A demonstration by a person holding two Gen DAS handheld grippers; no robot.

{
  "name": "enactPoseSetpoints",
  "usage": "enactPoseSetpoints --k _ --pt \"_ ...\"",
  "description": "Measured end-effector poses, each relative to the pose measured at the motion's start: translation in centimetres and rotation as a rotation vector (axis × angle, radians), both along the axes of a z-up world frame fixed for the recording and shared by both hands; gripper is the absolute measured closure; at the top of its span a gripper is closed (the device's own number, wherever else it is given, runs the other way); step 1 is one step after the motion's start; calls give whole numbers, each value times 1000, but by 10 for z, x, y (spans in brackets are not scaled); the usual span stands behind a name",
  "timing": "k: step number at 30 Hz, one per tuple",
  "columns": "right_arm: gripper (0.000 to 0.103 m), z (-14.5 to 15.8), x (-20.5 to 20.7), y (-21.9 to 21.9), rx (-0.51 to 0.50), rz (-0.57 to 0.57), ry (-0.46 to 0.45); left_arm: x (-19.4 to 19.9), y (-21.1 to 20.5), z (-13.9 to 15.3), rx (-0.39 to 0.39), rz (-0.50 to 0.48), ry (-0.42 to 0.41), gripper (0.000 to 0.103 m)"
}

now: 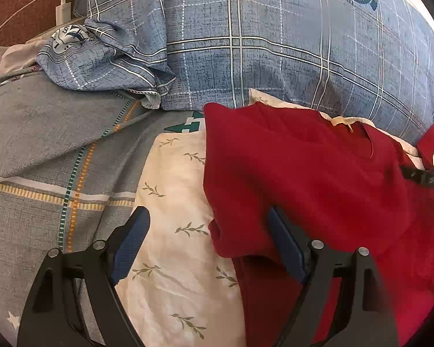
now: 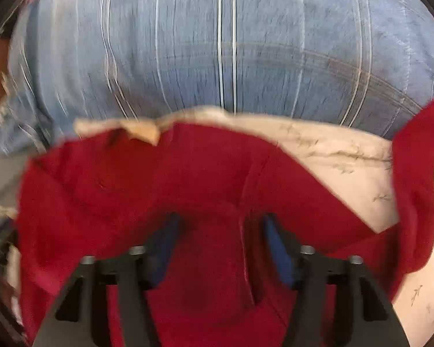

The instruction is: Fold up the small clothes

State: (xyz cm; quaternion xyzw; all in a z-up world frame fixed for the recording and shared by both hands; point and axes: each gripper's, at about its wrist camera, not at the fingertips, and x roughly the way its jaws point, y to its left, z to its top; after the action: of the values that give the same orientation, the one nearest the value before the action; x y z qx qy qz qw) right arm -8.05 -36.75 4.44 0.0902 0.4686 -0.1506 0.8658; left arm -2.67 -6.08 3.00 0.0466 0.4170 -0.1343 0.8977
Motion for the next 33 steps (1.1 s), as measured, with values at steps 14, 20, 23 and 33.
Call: enactPoseSetpoints --k 14,20,23,33 --pt "87 35 -68 -1 -60 -88 -29 -8 8 10 -4 20 -36 20" --pt "44 69 -41 60 -6 129 -191 -6 11 10 42 56 -27 20" --pt "44 55 -1 107 7 274 -165 -3 6 1 95 55 -16 19" --pt "46 -2 89 186 -120 394 -54 13 27 3 68 102 20 19"
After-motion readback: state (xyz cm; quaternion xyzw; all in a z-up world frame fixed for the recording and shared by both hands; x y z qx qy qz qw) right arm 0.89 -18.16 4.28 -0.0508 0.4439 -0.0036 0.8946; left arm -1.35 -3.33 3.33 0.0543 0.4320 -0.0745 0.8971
